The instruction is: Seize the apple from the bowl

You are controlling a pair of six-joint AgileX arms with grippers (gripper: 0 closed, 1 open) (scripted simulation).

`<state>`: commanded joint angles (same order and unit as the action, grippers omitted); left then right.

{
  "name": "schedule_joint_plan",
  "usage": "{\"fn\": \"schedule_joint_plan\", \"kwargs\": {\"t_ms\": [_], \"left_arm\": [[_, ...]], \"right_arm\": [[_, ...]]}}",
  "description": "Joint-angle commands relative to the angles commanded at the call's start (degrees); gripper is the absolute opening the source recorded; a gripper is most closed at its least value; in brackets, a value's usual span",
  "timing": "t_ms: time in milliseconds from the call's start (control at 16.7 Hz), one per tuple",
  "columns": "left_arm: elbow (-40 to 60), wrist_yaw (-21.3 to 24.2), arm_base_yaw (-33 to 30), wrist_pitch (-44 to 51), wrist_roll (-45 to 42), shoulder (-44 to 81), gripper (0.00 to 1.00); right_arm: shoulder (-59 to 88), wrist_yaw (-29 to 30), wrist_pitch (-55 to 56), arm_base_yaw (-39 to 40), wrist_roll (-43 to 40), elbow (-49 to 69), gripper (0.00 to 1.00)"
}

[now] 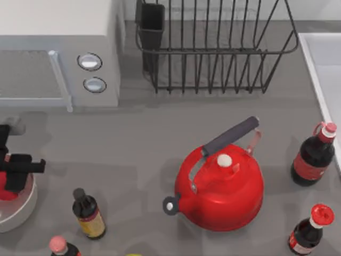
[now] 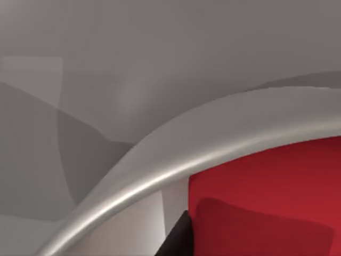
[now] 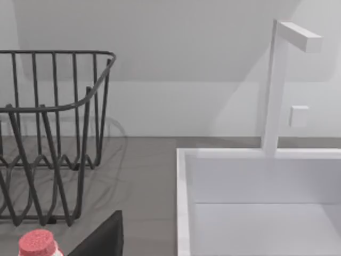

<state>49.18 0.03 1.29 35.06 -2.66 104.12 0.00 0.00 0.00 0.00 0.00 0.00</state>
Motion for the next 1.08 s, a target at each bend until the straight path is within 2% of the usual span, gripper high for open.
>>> {"fn": "schedule_joint_plan", "kwargs": {"t_ms": [180, 960, 1080], "left_arm": [[0.0, 0.0, 0.0, 0.0, 0.0, 0.0, 1.00], [0.0, 0.0, 0.0, 0.0, 0.0, 0.0, 0.02], [0.0, 0.0, 0.0, 0.0, 0.0, 0.0, 0.00]], "right_arm": [[0.0, 0.0, 0.0, 0.0, 0.0, 0.0, 1.00], [0.0, 0.0, 0.0, 0.0, 0.0, 0.0, 1.00], [0.0, 0.0, 0.0, 0.0, 0.0, 0.0, 1.00]]}}
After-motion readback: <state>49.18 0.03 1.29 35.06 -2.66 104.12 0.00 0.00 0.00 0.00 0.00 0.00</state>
